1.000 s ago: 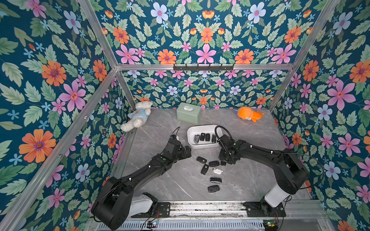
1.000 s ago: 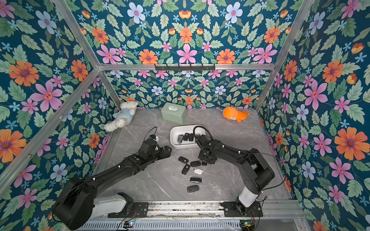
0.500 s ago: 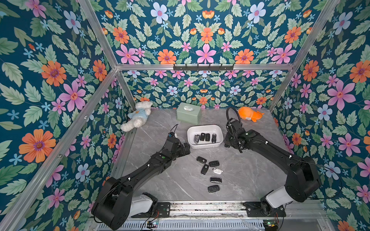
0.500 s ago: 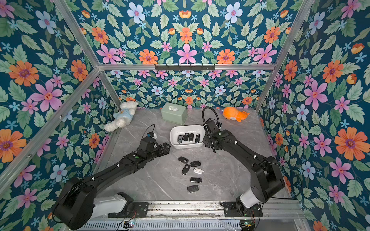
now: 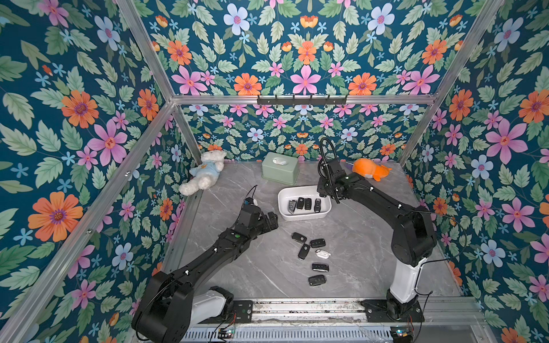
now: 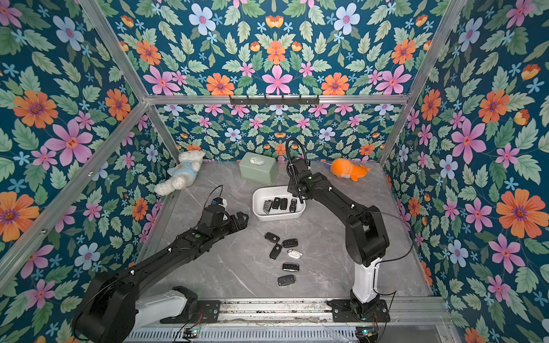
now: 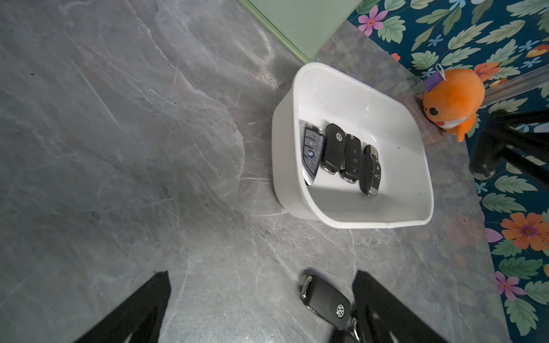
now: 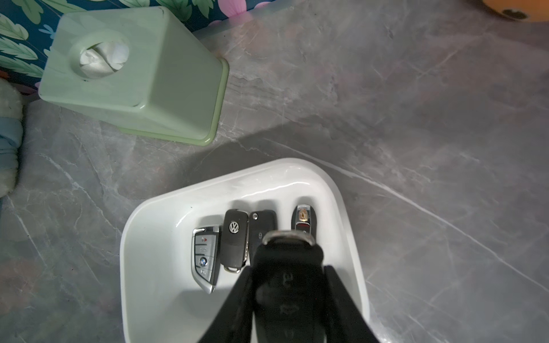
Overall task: Place the car key into the storage box
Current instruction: Place the car key in the storage box.
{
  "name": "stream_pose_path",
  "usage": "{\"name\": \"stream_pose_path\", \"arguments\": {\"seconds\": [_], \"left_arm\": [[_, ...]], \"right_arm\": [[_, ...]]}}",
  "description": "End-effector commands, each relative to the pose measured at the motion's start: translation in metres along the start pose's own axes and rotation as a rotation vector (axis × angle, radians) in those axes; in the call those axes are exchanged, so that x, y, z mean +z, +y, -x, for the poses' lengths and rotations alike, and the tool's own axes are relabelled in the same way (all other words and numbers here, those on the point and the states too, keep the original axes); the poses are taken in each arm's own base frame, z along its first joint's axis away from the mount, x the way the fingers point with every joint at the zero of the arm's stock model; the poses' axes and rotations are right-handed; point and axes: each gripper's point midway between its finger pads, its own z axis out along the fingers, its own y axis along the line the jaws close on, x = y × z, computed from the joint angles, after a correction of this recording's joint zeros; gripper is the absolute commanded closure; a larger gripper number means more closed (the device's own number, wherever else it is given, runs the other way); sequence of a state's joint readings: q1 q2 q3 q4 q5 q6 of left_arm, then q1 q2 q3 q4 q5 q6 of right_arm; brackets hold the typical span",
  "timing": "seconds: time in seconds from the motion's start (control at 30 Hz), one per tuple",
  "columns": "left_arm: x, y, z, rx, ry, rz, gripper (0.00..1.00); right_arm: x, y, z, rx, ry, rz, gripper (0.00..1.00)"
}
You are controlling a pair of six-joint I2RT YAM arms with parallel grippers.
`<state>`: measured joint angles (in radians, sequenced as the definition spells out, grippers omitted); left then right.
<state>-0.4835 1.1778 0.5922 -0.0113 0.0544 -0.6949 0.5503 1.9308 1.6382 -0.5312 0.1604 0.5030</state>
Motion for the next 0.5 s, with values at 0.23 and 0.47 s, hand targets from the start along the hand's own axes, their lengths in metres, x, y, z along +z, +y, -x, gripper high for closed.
{"name": "stream_pose_path", "arguments": {"seconds": [0.23, 0.47], "left_arm": [[-0.003, 0.009, -0.002, -0.005, 0.001, 0.021, 0.01], [-0.003, 0.008, 0.000, -0.001, 0.000, 0.021, 0.01]], "right_arm": [[0.044, 0.004, -0.017, -0.115, 0.117, -0.039, 0.73], [0.068, 0.009, -0.036, -0.140, 0.187, -0.038, 0.72]]}}
